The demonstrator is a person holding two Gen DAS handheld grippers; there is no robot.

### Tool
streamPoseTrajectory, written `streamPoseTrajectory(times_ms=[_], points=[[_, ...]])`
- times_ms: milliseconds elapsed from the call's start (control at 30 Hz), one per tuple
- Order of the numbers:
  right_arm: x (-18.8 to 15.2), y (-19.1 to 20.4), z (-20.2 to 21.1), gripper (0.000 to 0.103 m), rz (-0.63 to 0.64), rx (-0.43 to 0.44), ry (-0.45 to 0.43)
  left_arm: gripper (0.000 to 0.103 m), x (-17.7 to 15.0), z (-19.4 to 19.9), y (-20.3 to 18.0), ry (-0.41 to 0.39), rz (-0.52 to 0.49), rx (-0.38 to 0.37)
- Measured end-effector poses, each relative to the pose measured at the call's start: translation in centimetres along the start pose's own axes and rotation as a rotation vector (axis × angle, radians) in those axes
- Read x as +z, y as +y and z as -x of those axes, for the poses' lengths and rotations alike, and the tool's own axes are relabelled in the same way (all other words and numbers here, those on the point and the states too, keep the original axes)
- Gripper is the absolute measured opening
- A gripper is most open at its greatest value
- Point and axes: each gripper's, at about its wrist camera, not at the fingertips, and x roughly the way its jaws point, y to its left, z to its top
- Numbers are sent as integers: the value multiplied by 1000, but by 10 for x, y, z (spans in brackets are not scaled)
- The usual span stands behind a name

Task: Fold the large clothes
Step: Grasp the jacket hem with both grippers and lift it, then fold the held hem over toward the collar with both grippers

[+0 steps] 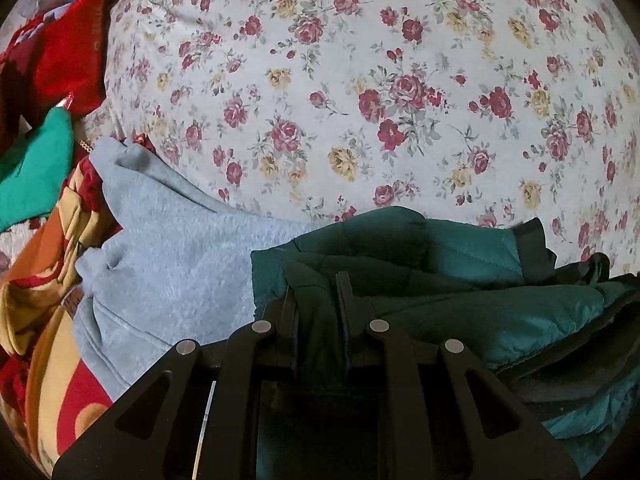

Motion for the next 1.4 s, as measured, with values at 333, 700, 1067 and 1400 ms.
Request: streamPoseTrajectory(times_ms=[333,700,1067,1400], points=[[-29,103,-161,68,367,-118,192,55,9,26,30,24,114,-223],[-15,85,-182,68,229,-131,221,83,-11,44,36,-11,33,-200],[7,2,-117,77,181,-338,106,83,-27,12,5,-52,-67,-78],[-1,-35,-142,80,107,-315,131,85,-28,-6,-4,-52,-100,-57]])
